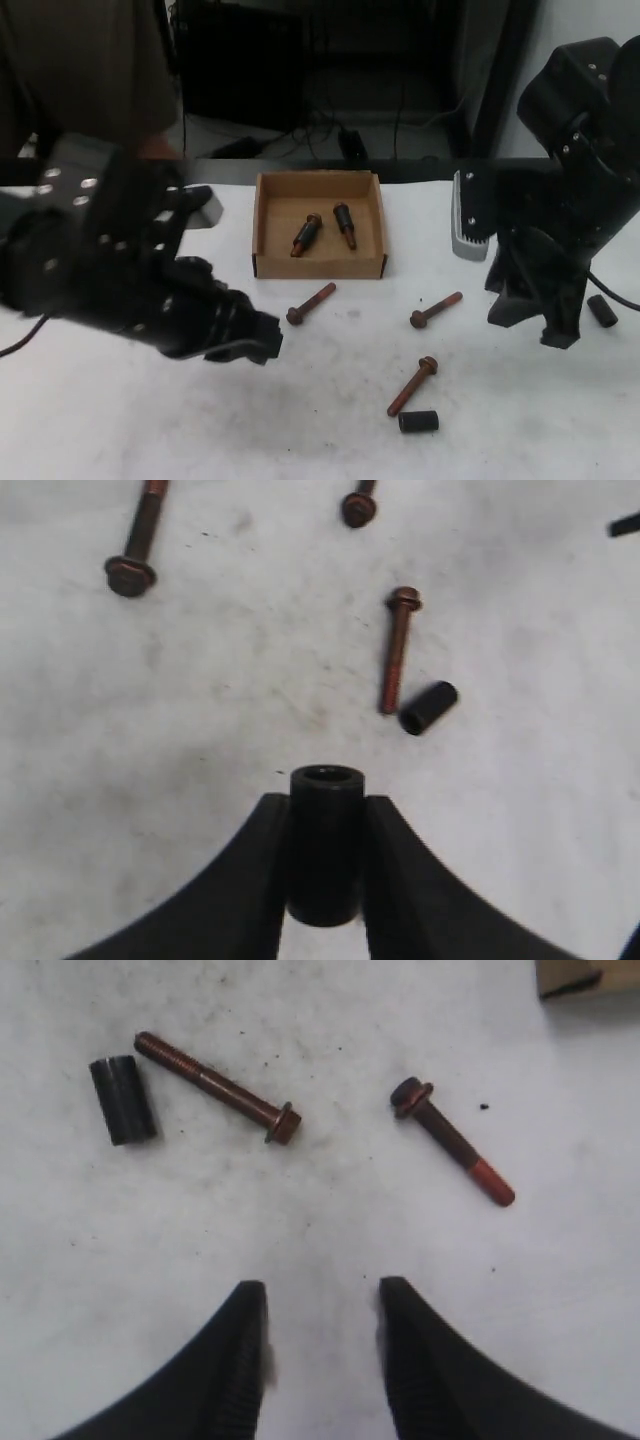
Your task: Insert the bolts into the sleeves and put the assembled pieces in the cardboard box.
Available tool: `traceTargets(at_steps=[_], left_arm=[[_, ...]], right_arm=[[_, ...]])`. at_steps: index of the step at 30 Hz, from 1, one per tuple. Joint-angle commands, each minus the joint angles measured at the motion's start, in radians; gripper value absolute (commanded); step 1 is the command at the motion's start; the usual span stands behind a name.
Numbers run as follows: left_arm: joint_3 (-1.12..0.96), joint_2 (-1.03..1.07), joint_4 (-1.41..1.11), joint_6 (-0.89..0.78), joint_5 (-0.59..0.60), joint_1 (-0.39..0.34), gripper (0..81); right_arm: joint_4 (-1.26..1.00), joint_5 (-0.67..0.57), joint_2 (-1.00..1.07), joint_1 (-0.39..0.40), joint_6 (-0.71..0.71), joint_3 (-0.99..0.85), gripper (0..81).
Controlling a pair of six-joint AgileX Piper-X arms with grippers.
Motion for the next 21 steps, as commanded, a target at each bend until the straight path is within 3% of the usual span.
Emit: traceTargets(at_steps=[1,8,21], left_arm=[[0.053,-0.106,-0.013,-0.003,0.051,-0.004,0.8],[0.175,-0.404,-0.043,-0.001,0.213,-0.004,0.8],[0.309,-0.787,-0.021,-0.038,0.287,-0.004,0.8]], right_arm=[[-0.036,-0.007,-0.002,0.002,-0.142,-0.001,35.4],[-0.104,-0.001,0.013,0.002,-0.398,-0.001,35.4],[-0.306,0.076,0.199,0.0,-0.493,-0.001,35.4]])
